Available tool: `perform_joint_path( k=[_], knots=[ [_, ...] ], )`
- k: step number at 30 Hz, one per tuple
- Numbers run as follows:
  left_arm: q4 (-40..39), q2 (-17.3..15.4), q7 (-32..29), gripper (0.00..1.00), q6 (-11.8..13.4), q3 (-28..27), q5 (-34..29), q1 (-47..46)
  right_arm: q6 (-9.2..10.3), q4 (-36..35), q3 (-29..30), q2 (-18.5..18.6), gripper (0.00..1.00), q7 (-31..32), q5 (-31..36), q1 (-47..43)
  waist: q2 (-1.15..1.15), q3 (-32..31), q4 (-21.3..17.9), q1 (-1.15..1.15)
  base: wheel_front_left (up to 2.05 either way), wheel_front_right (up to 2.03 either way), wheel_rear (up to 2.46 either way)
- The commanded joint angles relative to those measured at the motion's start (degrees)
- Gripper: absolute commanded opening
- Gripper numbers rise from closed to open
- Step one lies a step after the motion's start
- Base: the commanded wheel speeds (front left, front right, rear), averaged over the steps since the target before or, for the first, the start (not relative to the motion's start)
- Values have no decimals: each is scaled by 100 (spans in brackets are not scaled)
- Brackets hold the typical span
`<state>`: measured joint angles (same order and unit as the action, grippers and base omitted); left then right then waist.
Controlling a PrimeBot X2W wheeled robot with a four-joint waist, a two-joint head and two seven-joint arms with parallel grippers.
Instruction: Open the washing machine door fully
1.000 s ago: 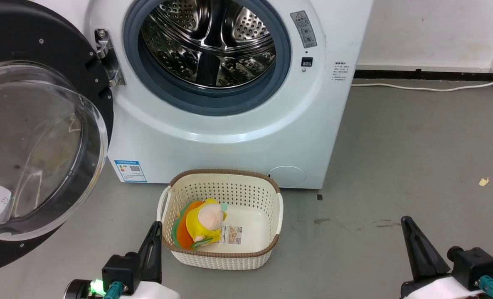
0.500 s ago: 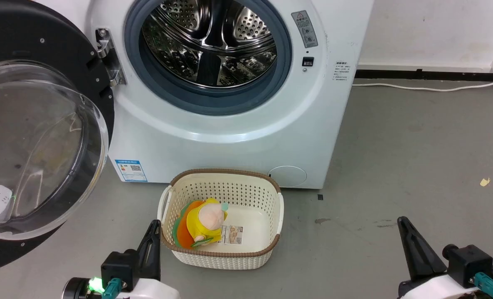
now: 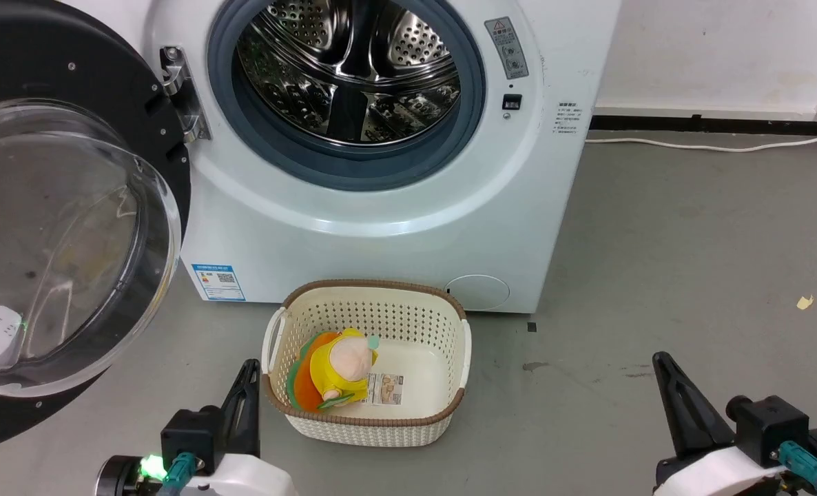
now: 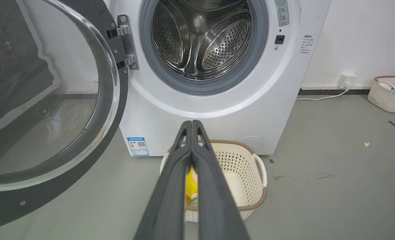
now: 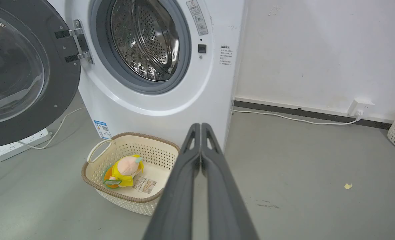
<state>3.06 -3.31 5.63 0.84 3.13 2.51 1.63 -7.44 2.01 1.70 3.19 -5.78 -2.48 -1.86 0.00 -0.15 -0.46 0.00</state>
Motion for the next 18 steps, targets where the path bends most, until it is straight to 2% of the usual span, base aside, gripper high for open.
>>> perform_joint_path(
  k=[1,18],
  knots=[
    [-49,2,-28,0,-17,-19,-58,-74,-3,-36,-9,-20,0,41,43,55,0,1,2,0,0,0,0],
    [-144,17,-227,0,-42,-128,-130,-107,-3,-97,-69,-24,0,241,119,104,0,6,18,0,0,0,0]
  ],
)
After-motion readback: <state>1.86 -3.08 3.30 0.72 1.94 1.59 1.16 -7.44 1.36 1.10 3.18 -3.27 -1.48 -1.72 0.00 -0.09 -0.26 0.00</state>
